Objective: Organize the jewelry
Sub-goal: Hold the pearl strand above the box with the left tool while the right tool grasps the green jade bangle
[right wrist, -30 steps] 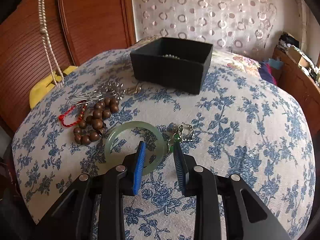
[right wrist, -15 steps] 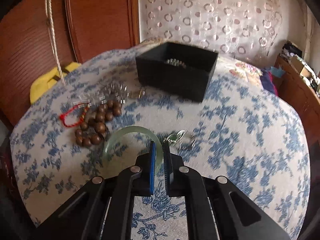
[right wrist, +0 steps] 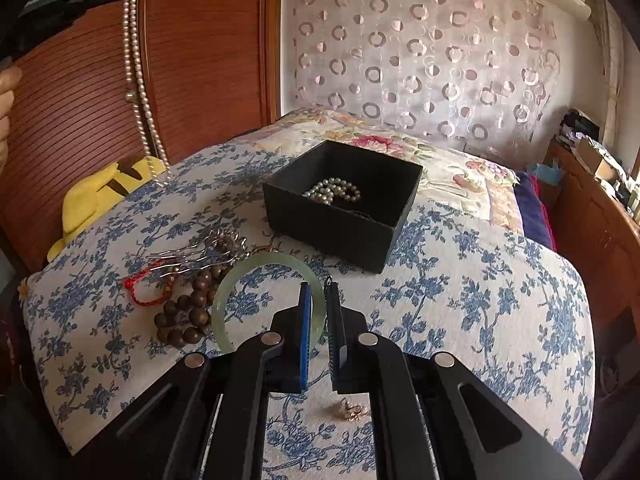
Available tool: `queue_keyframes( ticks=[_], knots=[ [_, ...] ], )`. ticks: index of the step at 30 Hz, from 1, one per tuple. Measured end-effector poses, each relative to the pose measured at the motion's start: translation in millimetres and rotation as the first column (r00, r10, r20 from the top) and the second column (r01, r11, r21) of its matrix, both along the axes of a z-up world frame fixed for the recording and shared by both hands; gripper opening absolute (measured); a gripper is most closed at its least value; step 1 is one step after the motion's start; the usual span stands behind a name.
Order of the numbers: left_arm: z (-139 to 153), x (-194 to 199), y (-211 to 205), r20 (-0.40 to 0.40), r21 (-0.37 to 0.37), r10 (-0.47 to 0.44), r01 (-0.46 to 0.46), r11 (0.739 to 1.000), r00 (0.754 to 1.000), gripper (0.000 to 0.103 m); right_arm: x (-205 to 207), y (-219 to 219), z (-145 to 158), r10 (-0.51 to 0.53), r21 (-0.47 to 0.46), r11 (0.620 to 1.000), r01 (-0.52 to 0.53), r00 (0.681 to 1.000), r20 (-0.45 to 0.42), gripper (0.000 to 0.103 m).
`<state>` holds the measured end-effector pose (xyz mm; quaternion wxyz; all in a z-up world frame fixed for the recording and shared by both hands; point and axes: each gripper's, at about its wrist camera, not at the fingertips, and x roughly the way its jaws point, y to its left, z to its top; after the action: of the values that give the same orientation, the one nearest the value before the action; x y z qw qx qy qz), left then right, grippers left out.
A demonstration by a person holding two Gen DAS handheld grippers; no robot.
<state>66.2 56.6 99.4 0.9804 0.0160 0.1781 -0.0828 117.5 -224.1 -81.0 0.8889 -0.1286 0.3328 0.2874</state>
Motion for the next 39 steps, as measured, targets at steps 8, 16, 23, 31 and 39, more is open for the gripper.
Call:
queue_keyframes(
  ticks=[8,16,23,31,39],
  knots=[
    [-5.9,14.5,-11.4,-0.011,0.007,-0.031,0.031,0.999,0.999,0.004,5.8,6.5,-32.7,0.017,-0.045,0.999,-0.020,0.996,-0.084,0.009],
    [-11.5,20.2,-16.0,-0.024,0.012,-0.046,0.046,0.999,0.999,0.004,3.7,5.9,-38.6,0.004,-0.066,0.998,-0.010,0.996,-0.087,0.011],
    [-14.4,25.5,-20.0,-0.029,0.009,-0.047,0.048,0.999,0.998,0.004,0.0,3.1,-40.4,-0.020,-0.081,0.997,0.012,0.995,-0.100,0.014],
    [-25.4,32.1,-30.5,-0.039,0.008,-0.053,0.053,0.999,0.998,0.004,1.1,2.2,-52.4,-0.036,-0.078,0.997,0.023,0.984,-0.172,0.026],
    [-27.0,34.9,-33.5,-0.040,0.007,-0.054,0.054,0.998,0.998,0.004,-2.4,2.4,-41.2,-0.032,-0.086,0.996,0.021,0.991,-0.132,0.008]
  ],
)
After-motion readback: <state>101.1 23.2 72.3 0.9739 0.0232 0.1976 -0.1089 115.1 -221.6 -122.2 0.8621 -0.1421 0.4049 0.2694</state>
